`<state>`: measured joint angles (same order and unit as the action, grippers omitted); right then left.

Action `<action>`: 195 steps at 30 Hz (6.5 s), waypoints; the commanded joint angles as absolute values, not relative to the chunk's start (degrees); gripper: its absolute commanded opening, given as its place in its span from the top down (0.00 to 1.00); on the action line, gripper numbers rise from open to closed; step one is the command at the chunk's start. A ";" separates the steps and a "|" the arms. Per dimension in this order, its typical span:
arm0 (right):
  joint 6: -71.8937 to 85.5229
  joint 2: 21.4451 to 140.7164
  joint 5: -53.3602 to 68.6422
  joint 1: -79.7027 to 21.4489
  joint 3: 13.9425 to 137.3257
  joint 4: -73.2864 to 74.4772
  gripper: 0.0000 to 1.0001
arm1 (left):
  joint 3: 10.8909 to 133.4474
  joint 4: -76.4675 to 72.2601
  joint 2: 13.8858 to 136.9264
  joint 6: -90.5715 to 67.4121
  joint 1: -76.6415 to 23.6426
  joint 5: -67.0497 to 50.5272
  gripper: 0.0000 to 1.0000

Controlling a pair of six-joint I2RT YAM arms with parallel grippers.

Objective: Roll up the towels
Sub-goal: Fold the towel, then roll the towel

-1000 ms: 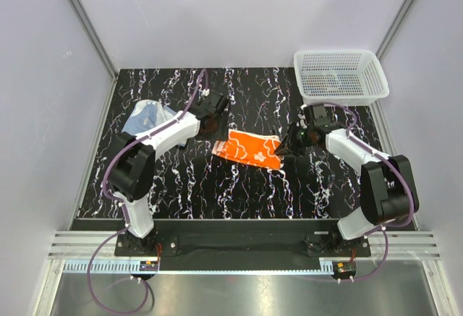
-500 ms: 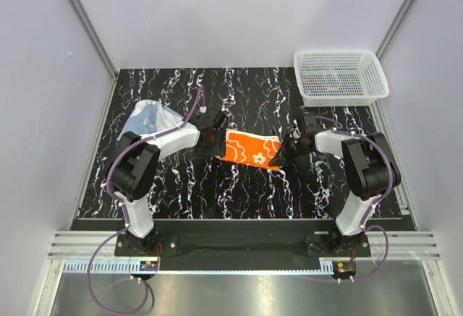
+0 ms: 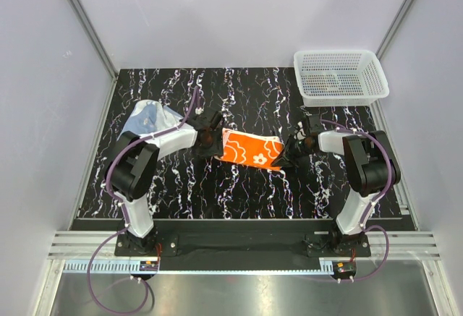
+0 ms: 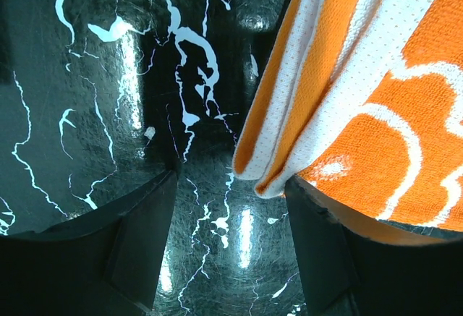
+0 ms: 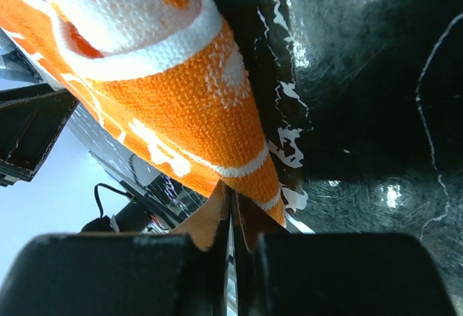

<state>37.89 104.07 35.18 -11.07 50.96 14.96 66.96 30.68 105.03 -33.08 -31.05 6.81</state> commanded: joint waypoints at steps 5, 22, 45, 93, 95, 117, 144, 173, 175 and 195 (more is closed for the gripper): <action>33.66 105.12 24.95 -9.93 50.54 20.92 0.92 | 63.11 34.01 103.45 -34.45 -29.53 12.66 0.34; 26.55 88.70 25.76 -10.02 60.82 38.93 0.51 | 62.74 41.31 84.21 -36.31 -32.69 15.20 0.32; 46.32 44.95 -19.07 -9.58 59.50 53.09 0.05 | 107.22 36.48 120.40 -29.44 -61.34 18.55 0.35; 50.09 49.90 8.15 -9.67 38.17 29.55 0.14 | 80.25 24.61 112.68 -38.14 -60.21 12.31 1.00; 50.62 54.46 10.97 -9.67 36.31 23.66 0.15 | 78.67 23.91 111.80 -38.41 -60.21 11.69 1.00; 55.90 86.83 19.51 -18.46 37.00 -4.66 0.39 | 73.57 19.16 104.60 -39.46 -59.50 8.44 1.00; 48.26 90.44 14.42 -18.46 44.38 4.72 0.58 | 62.93 12.14 96.59 -43.67 -58.71 2.73 1.00; 39.29 70.48 23.47 -21.53 40.61 10.02 0.22 | 30.30 -46.53 91.23 -75.35 -45.26 -18.37 1.00; 39.46 71.54 21.81 -22.41 40.69 10.19 0.19 | 32.25 -40.29 90.01 -72.26 -45.53 -17.93 1.00; 42.63 85.44 19.95 -24.52 42.72 1.84 0.22 | 42.79 -12.14 86.40 -54.76 -52.11 -7.39 1.00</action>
